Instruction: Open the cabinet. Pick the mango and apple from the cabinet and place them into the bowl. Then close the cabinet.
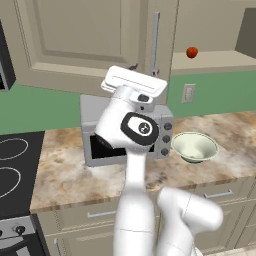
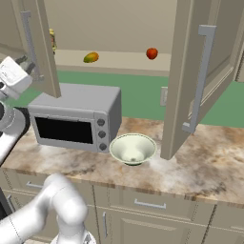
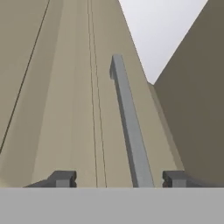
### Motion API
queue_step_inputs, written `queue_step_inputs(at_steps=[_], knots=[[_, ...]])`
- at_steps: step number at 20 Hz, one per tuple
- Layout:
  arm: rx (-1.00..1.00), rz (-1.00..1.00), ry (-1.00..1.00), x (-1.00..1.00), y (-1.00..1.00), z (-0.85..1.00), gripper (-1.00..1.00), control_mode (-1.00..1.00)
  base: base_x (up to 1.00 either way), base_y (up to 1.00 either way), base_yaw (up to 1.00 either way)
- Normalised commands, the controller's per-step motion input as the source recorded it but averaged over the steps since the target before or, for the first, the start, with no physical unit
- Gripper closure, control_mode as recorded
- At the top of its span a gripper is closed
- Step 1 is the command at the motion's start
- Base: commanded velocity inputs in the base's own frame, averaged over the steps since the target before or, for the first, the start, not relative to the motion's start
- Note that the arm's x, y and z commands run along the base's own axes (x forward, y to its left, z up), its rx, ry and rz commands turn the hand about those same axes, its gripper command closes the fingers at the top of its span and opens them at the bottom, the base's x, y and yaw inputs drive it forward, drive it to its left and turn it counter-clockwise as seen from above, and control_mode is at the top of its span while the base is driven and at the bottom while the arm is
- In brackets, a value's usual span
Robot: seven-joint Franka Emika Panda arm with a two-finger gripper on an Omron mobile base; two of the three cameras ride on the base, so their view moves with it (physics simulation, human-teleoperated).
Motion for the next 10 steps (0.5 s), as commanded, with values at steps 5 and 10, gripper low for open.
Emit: queue_step_inputs(at_steps=[5, 10], knots=[[-0.01, -0.04, -0.01, -0.56, 0.31, 0.25, -1.00, -1.00, 0.00, 0.00, 0.00], [0.09, -0.03, 0.04, -0.53, -0.01, 0.00, -1.00, -1.00, 0.00, 0.00, 0.00]])
